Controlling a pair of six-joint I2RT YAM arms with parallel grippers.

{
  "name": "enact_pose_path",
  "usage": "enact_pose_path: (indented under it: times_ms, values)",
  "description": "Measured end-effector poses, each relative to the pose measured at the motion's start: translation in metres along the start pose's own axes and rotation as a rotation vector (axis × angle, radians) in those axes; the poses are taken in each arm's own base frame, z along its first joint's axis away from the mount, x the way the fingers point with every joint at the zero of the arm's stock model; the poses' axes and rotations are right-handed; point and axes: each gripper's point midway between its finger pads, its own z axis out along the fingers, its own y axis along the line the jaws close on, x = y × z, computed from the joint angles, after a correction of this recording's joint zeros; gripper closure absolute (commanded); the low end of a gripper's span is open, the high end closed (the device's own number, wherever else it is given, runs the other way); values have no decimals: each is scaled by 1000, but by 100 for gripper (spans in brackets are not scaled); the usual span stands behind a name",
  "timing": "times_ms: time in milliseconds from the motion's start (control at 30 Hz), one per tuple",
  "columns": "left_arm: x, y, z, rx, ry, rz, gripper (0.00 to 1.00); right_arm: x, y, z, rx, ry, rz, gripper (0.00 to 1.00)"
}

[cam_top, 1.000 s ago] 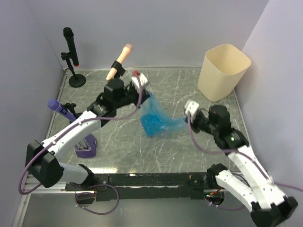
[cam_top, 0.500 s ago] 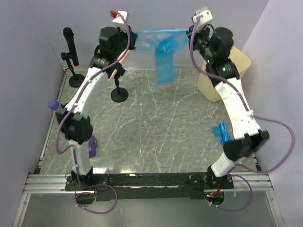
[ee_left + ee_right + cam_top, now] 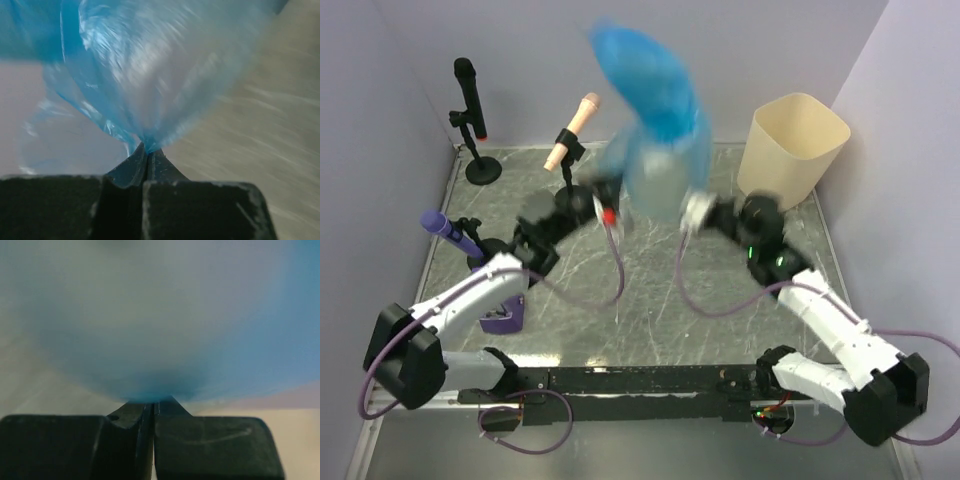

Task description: Put the trash bags into the trash bin

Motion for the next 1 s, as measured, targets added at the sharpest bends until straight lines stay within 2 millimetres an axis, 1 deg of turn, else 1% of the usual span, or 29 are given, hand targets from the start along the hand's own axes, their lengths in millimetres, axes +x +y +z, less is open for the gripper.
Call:
enact_pose_path:
  times_ms: [33, 67, 100, 133, 167, 200, 233, 267, 300, 333, 367, 400, 433, 467, 533, 567, 633, 667, 700, 733, 767, 800, 833, 867, 900, 933, 967, 1000]
  values:
    - [23, -57, -22, 162, 61, -38, 99, 35, 58, -13, -151, 79, 16, 100]
    - [42, -111, -50, 305, 125, -115, 99, 72, 124, -44, -309, 160, 43, 100]
    - [56, -158, -79, 427, 194, -204, 99, 98, 176, -82, -426, 220, 67, 100]
    - [61, -185, -99, 499, 245, -279, 99, 109, 209, -114, -494, 237, 77, 100]
    - [61, -200, -113, 544, 283, -356, 99, 107, 221, -132, -513, 217, 76, 100]
    - [57, -201, -114, 544, 292, -403, 99, 100, 221, -137, -506, 190, 70, 100]
    - [49, -193, -109, 524, 295, -465, 99, 81, 204, -138, -450, 131, 56, 100]
    - [42, -184, -102, 503, 293, -511, 99, 68, 190, -136, -416, 96, 61, 100]
    - [34, -170, -90, 468, 286, -563, 99, 52, 170, -133, -378, 79, 82, 100]
    - [24, -153, -76, 428, 277, -626, 99, 44, 159, -130, -361, 77, 109, 100]
    - [18, -137, -64, 385, 276, -685, 99, 36, 145, -125, -342, 97, 169, 100]
    - [12, -124, -53, 348, 278, -738, 99, 33, 137, -119, -328, 122, 221, 100]
    - [9, -110, -41, 297, 301, -820, 99, 32, 128, -112, -313, 162, 287, 100]
    - [10, -101, -31, 260, 326, -885, 99, 34, 122, -103, -302, 208, 353, 100]
    - [22, -90, -16, 194, 415, -1007, 99, 42, 111, -83, -272, 307, 472, 100]
    - [32, -87, -9, 160, 469, -1059, 99, 48, 104, -73, -249, 353, 519, 100]
    - [67, -82, 6, 91, 602, -1132, 99, 66, 82, -47, -186, 452, 612, 100]
    - [85, -77, 14, 58, 661, -1151, 99, 75, 70, -37, -151, 488, 637, 100]
    - [104, -67, 27, 17, 711, -1168, 99, 85, 53, -25, -112, 533, 666, 100]
    - [123, -54, 41, -27, 737, -1179, 99, 92, 27, -8, -55, 557, 684, 100]
    - [144, -35, 57, -81, 752, -1187, 99, 96, -5, 10, 13, 556, 689, 100]
    - [164, -10, 71, -145, 745, -1185, 99, 94, -39, 29, 79, 529, 679, 100]
    - [177, 10, 80, -197, 725, -1173, 99, 90, -69, 42, 136, 497, 664, 100]
    - [186, 36, 88, -255, 686, -1155, 99, 78, -106, 58, 203, 428, 636, 100]
    - [190, 62, 90, -305, 637, -1131, 99, 60, -137, 69, 258, 343, 601, 100]
    - [190, 78, 91, -334, 599, -1115, 99, 36, -163, 76, 301, 246, 563, 100]
    - [177, 104, 94, -377, 501, -1080, 99, 8, -182, 78, 335, 146, 520, 100]
    - [159, 125, 94, -406, 415, -1040, 99, -22, -196, 76, 368, 43, 474, 100]
